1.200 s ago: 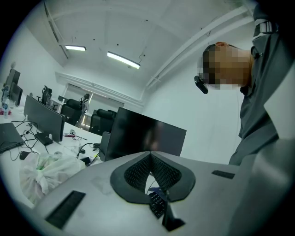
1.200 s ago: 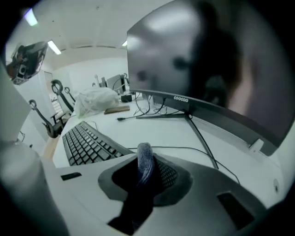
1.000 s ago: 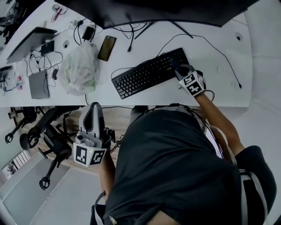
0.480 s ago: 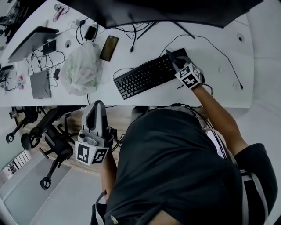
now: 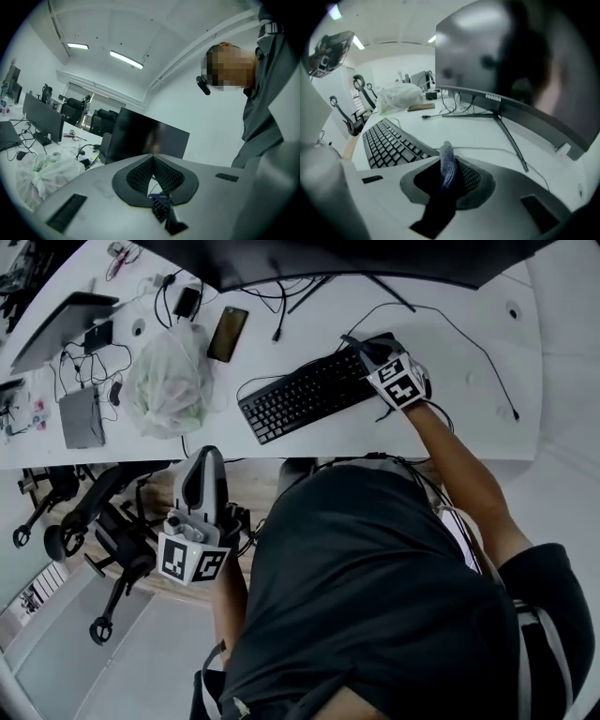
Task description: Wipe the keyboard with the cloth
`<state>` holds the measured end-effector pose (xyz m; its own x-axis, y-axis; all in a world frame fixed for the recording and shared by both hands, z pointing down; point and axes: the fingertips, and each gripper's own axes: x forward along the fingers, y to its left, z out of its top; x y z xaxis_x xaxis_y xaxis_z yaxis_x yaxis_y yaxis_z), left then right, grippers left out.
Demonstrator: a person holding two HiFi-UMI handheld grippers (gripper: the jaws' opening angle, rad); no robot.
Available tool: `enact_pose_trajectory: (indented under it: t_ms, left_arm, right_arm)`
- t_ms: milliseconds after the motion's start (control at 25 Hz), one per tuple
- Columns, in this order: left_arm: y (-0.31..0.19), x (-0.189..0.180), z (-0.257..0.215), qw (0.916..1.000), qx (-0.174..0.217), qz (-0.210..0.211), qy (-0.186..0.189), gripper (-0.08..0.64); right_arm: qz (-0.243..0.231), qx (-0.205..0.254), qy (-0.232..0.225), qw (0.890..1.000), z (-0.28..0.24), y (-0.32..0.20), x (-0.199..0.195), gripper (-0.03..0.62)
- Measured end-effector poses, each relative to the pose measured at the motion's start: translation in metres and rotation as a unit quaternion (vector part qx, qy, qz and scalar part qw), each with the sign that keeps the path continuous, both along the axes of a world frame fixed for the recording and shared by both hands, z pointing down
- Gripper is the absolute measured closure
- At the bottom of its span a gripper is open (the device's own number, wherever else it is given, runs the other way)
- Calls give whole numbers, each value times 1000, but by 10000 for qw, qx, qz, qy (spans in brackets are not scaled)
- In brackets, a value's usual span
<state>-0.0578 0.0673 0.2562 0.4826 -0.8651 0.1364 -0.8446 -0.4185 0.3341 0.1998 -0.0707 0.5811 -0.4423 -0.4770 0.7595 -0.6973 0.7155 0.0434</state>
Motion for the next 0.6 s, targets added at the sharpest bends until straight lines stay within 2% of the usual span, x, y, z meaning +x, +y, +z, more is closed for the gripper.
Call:
enact_pose_trajectory:
  t_ms: [80,160,280,360,520,600]
  left_arm:
    - [2,1,-9,9999,75,-47,-65,555]
    - [5,-5,-14,9998,89,-161,-63,555]
    - [9,-20,-3,9993,-44,-359,109,555]
    - [13,-24,5,9989,-161,-389,218,555]
    - [7,-10,12,9993,-231,-178,217,555]
    - [3,-4,7,9996,-171,-120,182,555]
  right_arm:
    - [58,-138,0,9999,10,17,4,528]
    - [-119,-290,64,9995,11,58,10,528]
    - [-303,-565,154,9978,15,95,12,528]
    - [-262,-528,49,9982,10,81,5,528]
    - [-235,96,-373,9990,-14,8,-30,528]
    - [-303,-66,-296,9991,-2,-1,-39,528]
